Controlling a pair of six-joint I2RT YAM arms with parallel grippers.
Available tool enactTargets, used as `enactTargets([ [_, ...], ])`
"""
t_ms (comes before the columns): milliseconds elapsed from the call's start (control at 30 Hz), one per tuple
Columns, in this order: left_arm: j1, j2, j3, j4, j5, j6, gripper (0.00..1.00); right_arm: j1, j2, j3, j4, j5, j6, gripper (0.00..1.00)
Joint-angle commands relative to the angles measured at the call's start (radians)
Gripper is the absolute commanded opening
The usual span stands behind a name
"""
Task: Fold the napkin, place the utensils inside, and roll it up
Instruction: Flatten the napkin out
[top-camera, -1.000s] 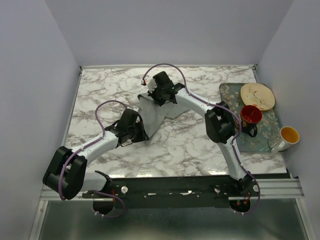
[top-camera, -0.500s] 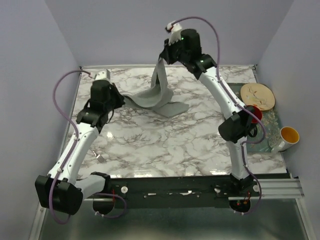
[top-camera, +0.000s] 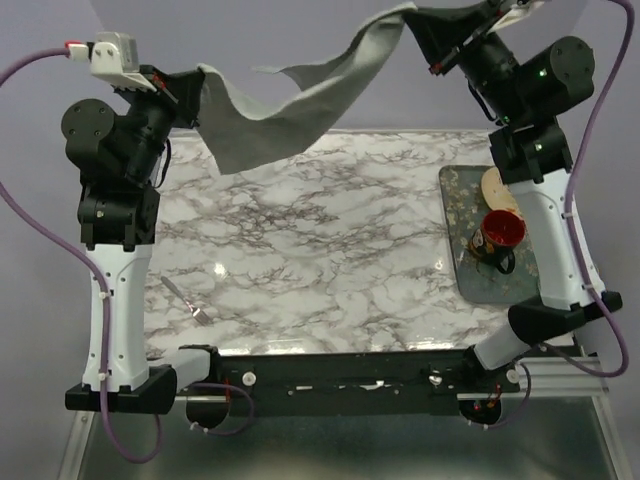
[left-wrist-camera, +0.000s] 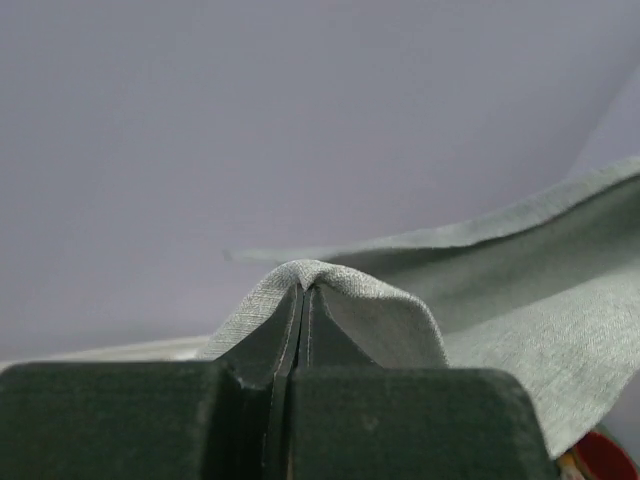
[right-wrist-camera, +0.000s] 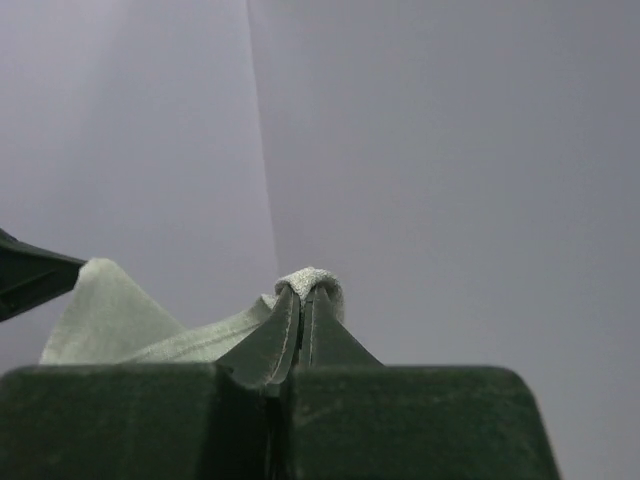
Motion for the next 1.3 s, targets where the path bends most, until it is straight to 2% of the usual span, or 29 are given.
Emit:
enactTargets([
  [0,-0.013,-0.065,-0.265,-0.067,0.266,-0.038,0.0,-0.003,-0.209,-0.595,-0.05,-0.016,0.004,0.01],
  [33,-0.026,-0.136,-0.404,-0.064,0.304,-0.046,0.0,-0.003,-0.251,-0.688,-0.049,-0.027,-0.002,0.01],
  [100,-0.062,-0.217,-0.549,-0.05,0.358,-0.055,0.0,-0.003,-0.39,-0.892,-0.05,0.006,-0.002,0.01],
  [133,-0.085,-0.297,-0.616,-0.058,0.363,-0.067,0.0,-0.002,-0.439,-1.077,-0.055,0.017,0.027,0.01],
  [167,-0.138,-0.337,-0.757,-0.061,0.375,-0.084,0.0,-0.003,-0.481,-1.161,-0.068,0.019,0.024,0.01],
  [200,-0.167,-0.375,-0.831,-0.062,0.372,-0.107,0.0,-0.003,-0.56,-1.236,-0.075,0.026,0.018,0.01],
  [233,-0.197,-0.455,-0.902,-0.058,0.355,-0.162,0.0,-0.003,-0.599,-1.384,-0.082,0.075,0.044,0.01],
  [267,-0.267,-0.495,-1.044,-0.052,0.31,-0.184,0.0,-0.003,-0.633,-1.439,-0.104,0.115,0.059,0.01],
  [367,-0.321,-0.631,-1.224,-0.053,0.285,-0.286,0.0,-0.006,-0.734,-1.568,-0.191,0.237,0.052,0.01],
  [400,-0.35,-0.665,-1.255,-0.041,0.268,-0.319,0.0,-0.008,-0.748,-1.579,-0.214,0.337,0.058,0.01],
  [433,-0.359,-0.726,-1.289,-0.038,0.254,-0.343,0.05,-0.008,-0.757,-1.582,-0.236,0.376,0.062,0.01],
  [467,-0.364,-0.747,-1.298,-0.042,0.245,-0.38,0.09,-0.008,-0.757,-1.573,-0.281,0.407,0.069,0.01],
  [533,-0.364,-0.762,-1.294,-0.082,0.24,-0.385,0.11,-0.008,-0.753,-1.568,-0.317,0.566,0.104,0.02],
  [567,-0.364,-0.762,-1.289,-0.097,0.243,-0.393,0.19,-0.008,-0.745,-1.568,-0.343,0.604,0.116,0.1],
  [600,-0.364,-0.764,-1.287,-0.107,0.254,-0.414,0.25,-0.008,-0.736,-1.548,-0.367,0.638,0.125,0.31],
  [633,-0.364,-0.767,-1.281,-0.122,0.265,-0.422,0.43,-0.008,-0.728,-1.538,-0.387,0.681,0.124,0.39],
  [667,-0.364,-0.77,-1.257,-0.149,0.256,-0.432,0.52,-0.009,-0.716,-1.522,-0.423,0.709,0.121,0.51],
  [700,-0.364,-0.777,-1.237,-0.186,0.256,-0.423,0.58,-0.008,-0.713,-1.481,-0.44,0.738,0.119,0.73],
  [733,-0.364,-0.791,-1.214,-0.206,0.237,-0.419,0.63,-0.009,-0.707,-1.461,-0.444,0.75,0.096,0.84],
  [800,-0.364,-0.801,-1.145,-0.267,0.201,-0.393,0.65,-0.008,-0.661,-1.403,-0.437,0.712,0.053,0.93],
  [900,-0.364,-0.785,-1.088,-0.302,0.098,-0.342,0.66,-0.008,-0.542,-1.327,-0.333,0.581,-0.019,0.94],
  [933,-0.364,-0.743,-1.086,-0.291,0.06,-0.344,0.62,-0.008,-0.5,-1.309,-0.302,0.474,-0.017,0.94],
  [967,-0.364,-0.704,-1.085,-0.285,-0.039,-0.372,0.58,-0.008,-0.452,-1.265,-0.239,0.423,0.007,0.92],
  [1000,-0.364,-0.655,-1.086,-0.263,-0.081,-0.394,0.53,-0.008,-0.39,-1.222,-0.221,0.363,0.045,0.88],
  [1033,-0.362,-0.533,-1.085,-0.234,-0.097,-0.399,0.49,-0.005,-0.268,-1.184,-0.202,0.262,0.115,0.84],
  [1100,-0.362,-0.399,-1.071,-0.124,-0.122,-0.385,0.38,0.017,-0.136,-1.044,-0.184,0.229,0.18,0.8],
  [1133,-0.362,-0.339,-1.063,-0.093,-0.138,-0.385,0.34,0.018,-0.027,-1.007,-0.167,0.192,0.229,0.69],
  [1200,-0.361,-0.178,-1.021,-0.009,-0.194,-0.348,0.31,0.021,0.06,-0.877,-0.158,0.148,0.269,0.53],
  [1267,-0.355,-0.042,-0.956,0.014,-0.202,-0.334,0.31,0.032,0.179,-0.811,-0.125,0.137,0.292,0.52],
])
